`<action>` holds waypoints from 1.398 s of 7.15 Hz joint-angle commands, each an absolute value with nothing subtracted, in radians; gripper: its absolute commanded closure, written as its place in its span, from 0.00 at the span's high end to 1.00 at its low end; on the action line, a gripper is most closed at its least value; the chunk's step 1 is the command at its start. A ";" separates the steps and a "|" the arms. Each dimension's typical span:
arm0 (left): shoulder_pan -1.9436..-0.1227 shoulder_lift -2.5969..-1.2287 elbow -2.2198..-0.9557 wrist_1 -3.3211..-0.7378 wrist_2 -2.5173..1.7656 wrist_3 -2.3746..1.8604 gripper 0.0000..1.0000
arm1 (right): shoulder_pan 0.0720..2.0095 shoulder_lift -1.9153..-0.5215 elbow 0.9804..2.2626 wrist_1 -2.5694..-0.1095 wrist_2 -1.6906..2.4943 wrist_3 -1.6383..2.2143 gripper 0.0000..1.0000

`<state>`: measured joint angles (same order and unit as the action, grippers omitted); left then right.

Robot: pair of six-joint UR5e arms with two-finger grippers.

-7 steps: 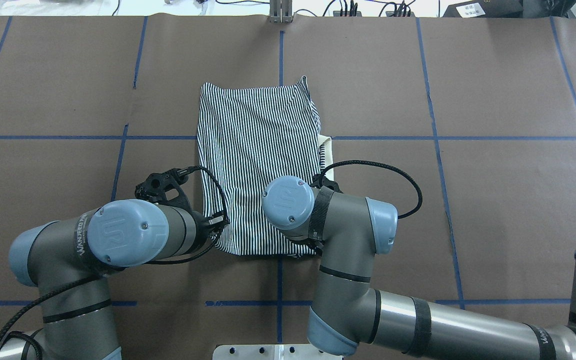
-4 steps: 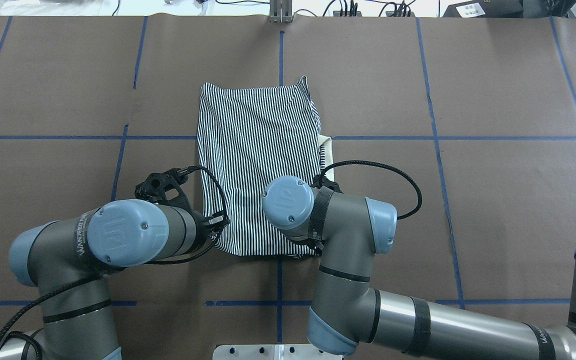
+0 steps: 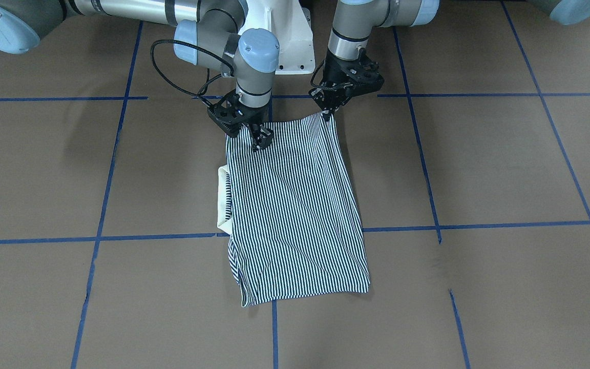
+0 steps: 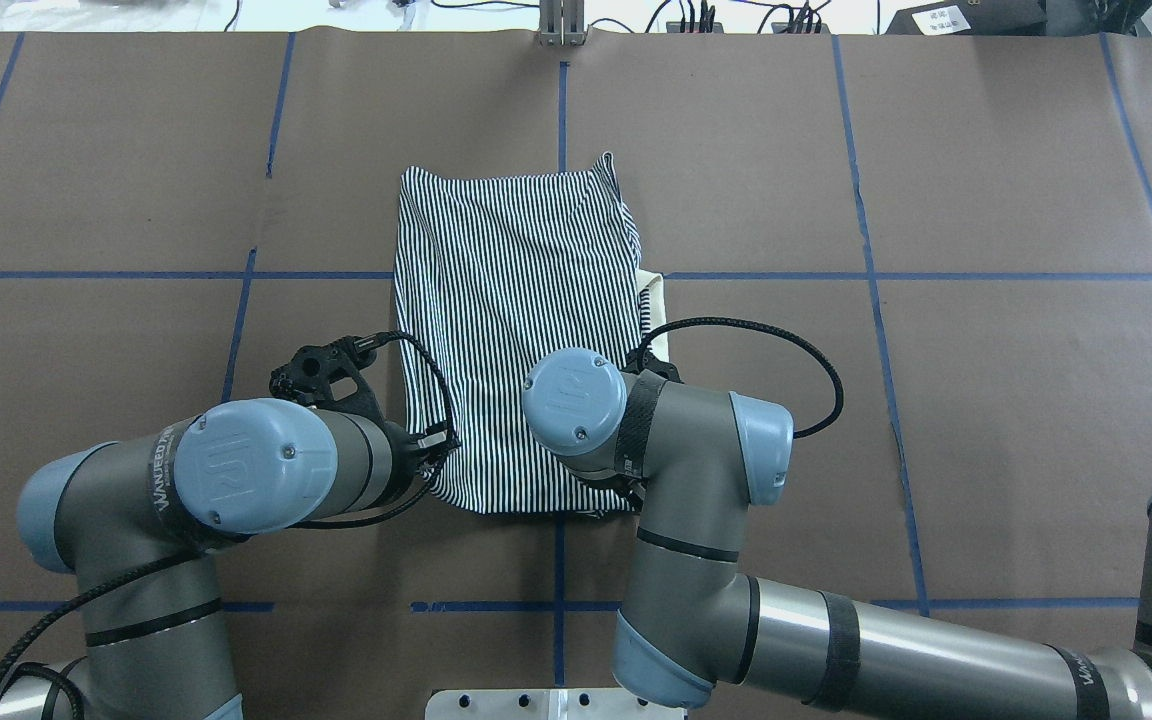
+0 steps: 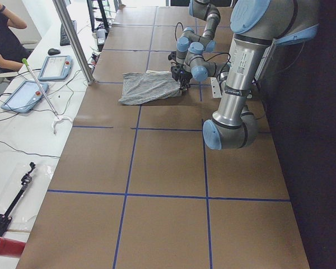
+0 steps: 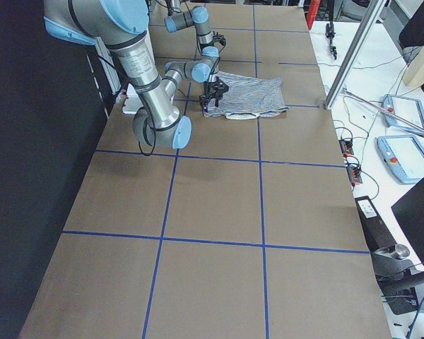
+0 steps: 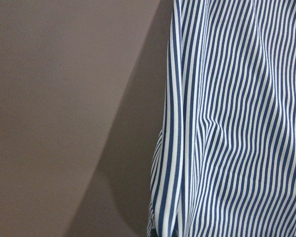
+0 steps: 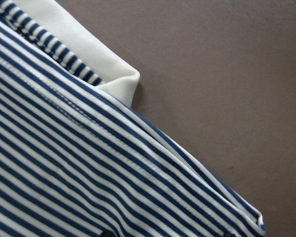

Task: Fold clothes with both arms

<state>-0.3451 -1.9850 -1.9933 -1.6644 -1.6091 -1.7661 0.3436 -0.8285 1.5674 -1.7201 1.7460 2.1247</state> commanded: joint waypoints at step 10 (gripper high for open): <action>-0.350 -1.988 -1.996 -1.663 -1.609 -1.767 0.00 | 0.359 -0.796 1.571 -1.706 1.747 2.242 1.00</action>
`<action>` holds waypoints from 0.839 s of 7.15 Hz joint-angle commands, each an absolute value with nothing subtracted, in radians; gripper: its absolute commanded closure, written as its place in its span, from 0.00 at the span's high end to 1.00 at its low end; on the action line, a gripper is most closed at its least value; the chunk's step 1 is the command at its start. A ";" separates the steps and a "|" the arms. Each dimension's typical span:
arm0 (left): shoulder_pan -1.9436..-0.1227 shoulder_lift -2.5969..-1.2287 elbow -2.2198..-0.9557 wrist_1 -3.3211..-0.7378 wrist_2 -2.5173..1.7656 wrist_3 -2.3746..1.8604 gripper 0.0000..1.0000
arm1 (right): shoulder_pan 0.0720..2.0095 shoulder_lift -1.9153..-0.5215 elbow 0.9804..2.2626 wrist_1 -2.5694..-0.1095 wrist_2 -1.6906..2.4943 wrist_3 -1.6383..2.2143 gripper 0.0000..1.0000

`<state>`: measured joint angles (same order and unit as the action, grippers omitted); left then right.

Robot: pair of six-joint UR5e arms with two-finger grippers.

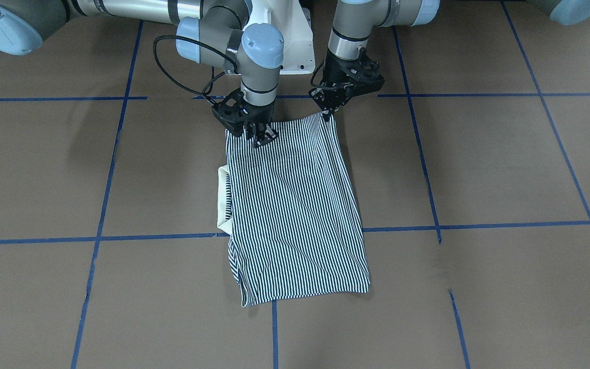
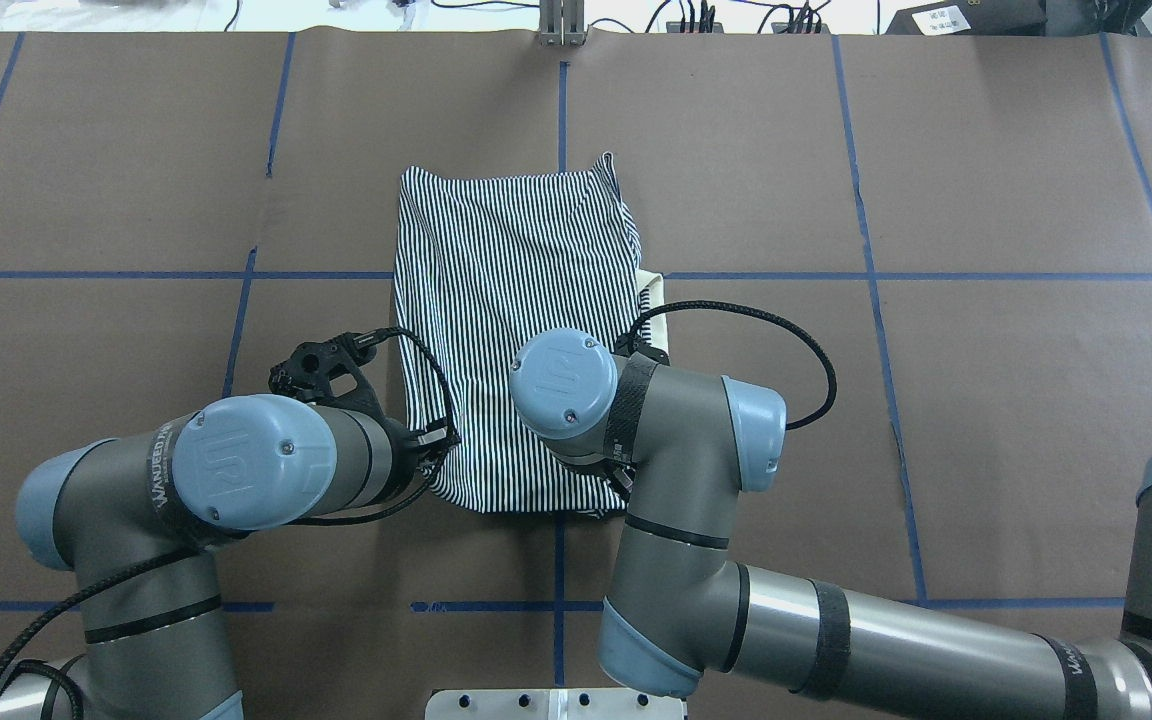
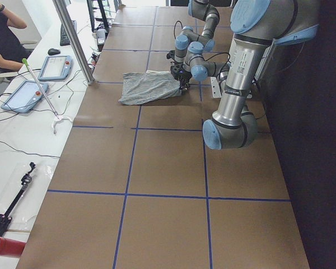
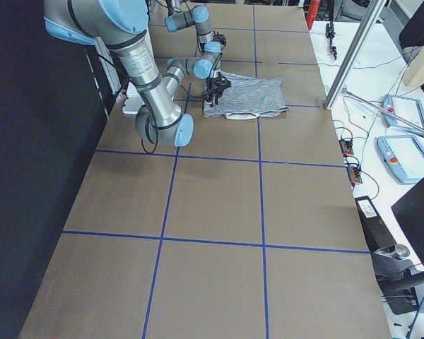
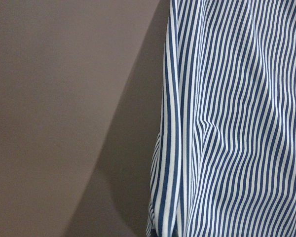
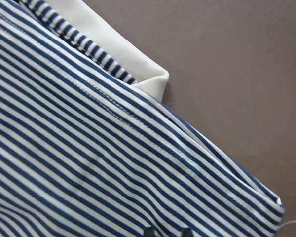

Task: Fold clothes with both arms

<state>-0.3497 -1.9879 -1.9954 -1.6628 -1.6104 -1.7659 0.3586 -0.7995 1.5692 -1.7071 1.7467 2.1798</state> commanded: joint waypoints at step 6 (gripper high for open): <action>-0.350 -1.988 -1.996 -1.661 -1.609 -1.770 0.00 | 0.337 -0.792 1.549 -1.689 1.746 2.399 1.00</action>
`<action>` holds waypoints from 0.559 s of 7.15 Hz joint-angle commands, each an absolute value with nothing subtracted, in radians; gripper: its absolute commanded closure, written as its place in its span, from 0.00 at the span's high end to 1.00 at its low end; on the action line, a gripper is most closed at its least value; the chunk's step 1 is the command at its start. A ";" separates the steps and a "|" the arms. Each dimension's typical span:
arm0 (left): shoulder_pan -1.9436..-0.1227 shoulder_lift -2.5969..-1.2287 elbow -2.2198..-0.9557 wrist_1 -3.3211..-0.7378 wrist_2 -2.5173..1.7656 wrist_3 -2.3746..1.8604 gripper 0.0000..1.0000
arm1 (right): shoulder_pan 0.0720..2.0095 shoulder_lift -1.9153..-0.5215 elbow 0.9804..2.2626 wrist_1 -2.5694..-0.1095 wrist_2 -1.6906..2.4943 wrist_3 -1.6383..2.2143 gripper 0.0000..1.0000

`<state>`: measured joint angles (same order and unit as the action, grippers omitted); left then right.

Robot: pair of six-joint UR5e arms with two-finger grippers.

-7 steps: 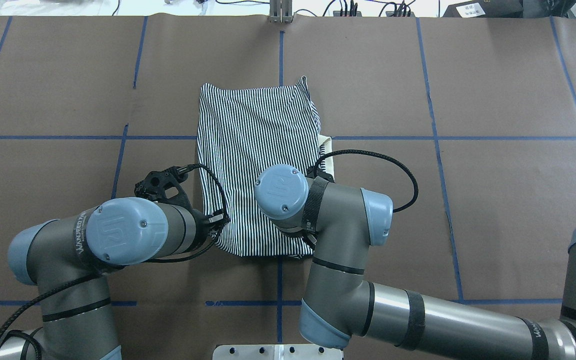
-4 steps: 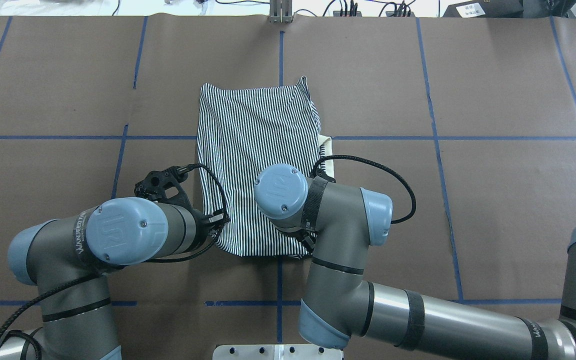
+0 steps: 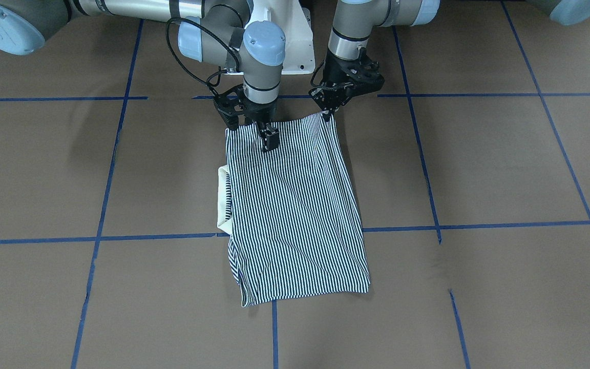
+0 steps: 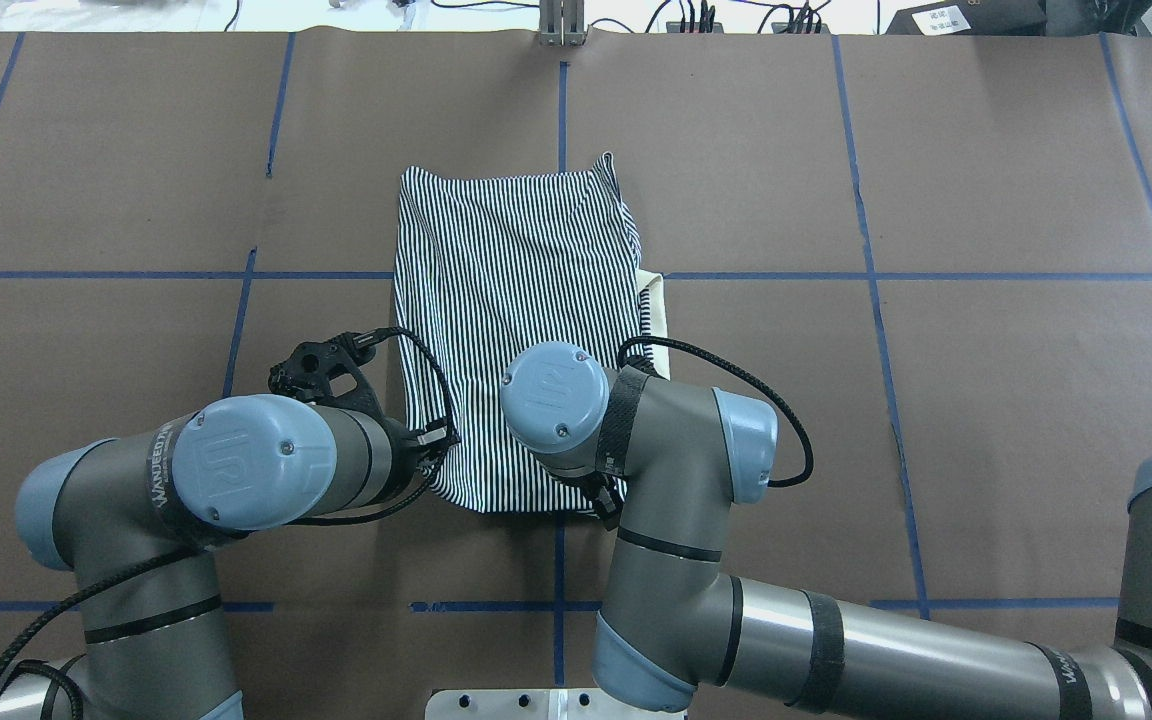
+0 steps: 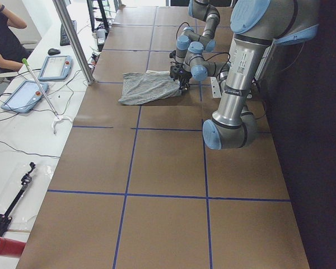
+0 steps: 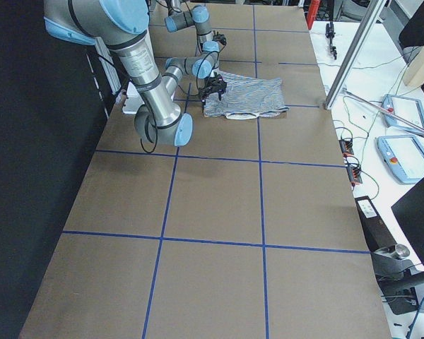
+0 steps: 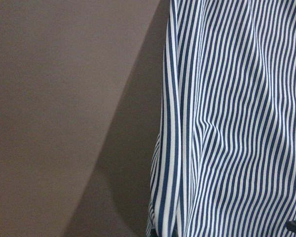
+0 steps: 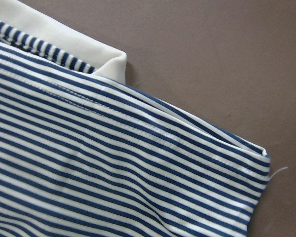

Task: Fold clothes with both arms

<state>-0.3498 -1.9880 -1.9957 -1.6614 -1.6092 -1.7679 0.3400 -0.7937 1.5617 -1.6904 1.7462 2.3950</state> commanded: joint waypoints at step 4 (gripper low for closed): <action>-0.350 -1.990 -1.996 -1.661 -1.609 -1.772 0.00 | 0.327 -0.804 1.519 -1.678 1.744 2.396 1.00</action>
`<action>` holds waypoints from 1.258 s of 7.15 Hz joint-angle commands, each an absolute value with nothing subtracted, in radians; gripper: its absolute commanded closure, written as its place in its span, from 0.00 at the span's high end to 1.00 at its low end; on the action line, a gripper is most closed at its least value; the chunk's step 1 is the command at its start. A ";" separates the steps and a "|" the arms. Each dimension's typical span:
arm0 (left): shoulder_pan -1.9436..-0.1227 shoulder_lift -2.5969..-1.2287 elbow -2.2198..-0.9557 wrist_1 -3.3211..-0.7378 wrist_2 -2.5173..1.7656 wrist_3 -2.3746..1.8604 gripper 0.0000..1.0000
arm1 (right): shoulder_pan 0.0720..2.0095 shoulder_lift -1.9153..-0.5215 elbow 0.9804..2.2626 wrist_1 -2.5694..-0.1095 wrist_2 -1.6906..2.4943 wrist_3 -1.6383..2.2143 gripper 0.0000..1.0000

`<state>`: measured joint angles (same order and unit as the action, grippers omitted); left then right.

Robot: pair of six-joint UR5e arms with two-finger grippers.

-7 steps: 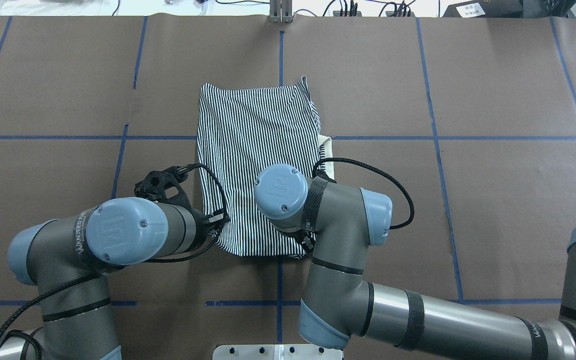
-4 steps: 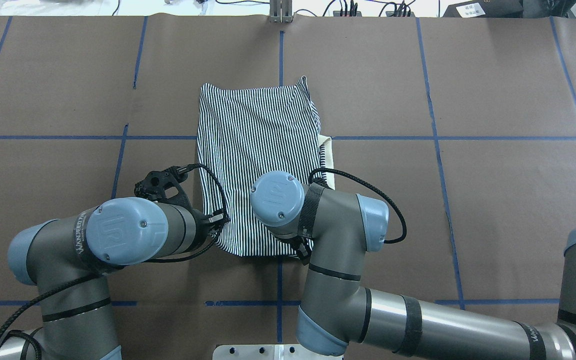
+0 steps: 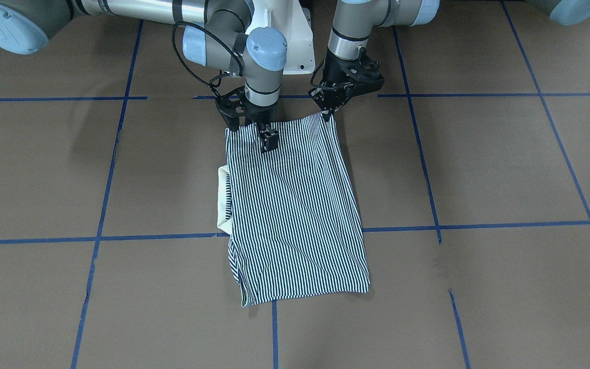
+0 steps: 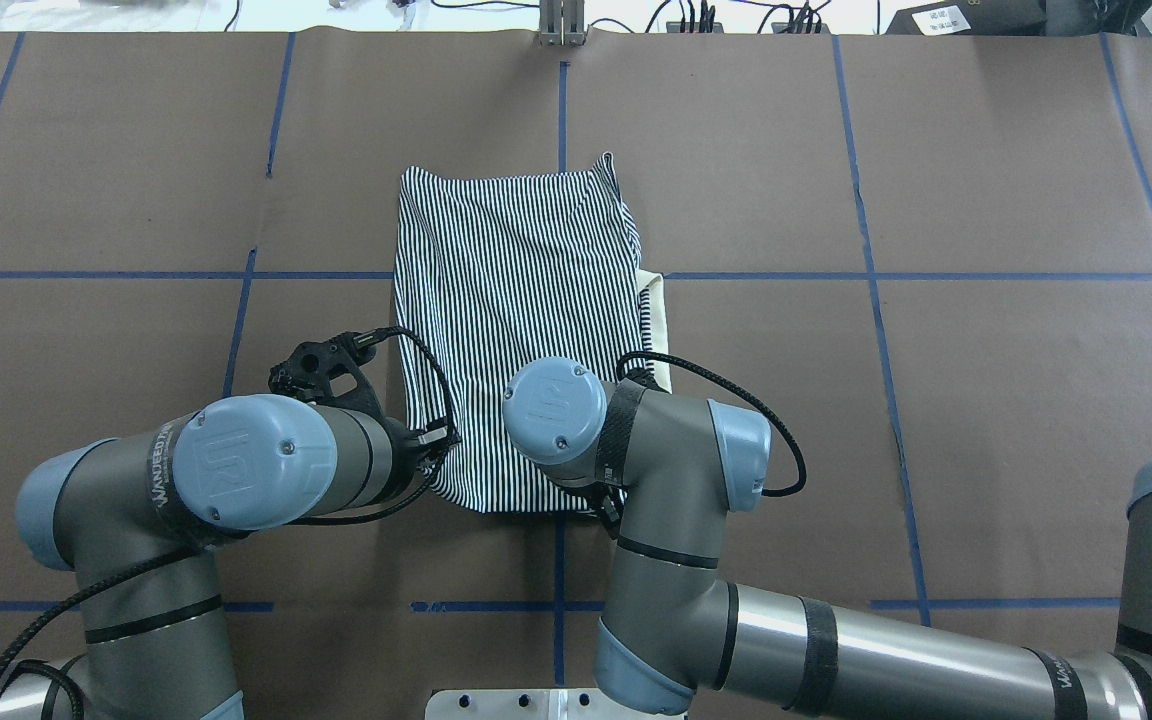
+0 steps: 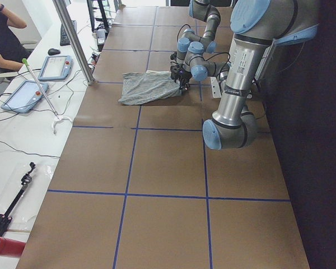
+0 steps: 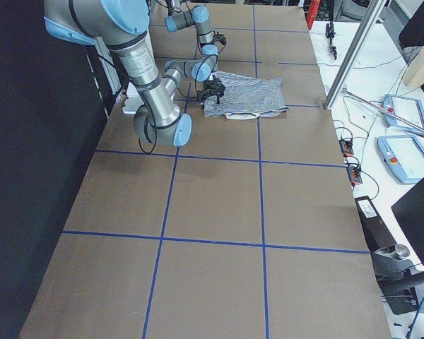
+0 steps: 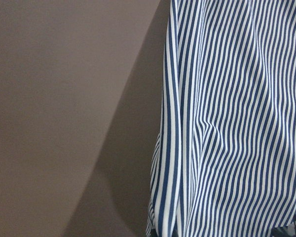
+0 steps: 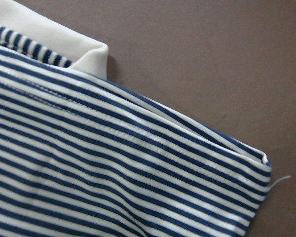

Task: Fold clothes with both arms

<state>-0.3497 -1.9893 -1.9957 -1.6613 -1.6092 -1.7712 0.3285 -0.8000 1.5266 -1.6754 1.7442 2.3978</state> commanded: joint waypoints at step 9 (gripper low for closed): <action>-0.348 -1.990 -1.996 -1.661 -1.609 -1.778 0.00 | 0.337 -0.796 1.523 -1.686 1.747 2.398 0.91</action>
<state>-0.3482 -1.9896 -1.9957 -1.6613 -1.6091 -1.7776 0.3371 -0.7959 1.5232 -1.6852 1.7470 2.3977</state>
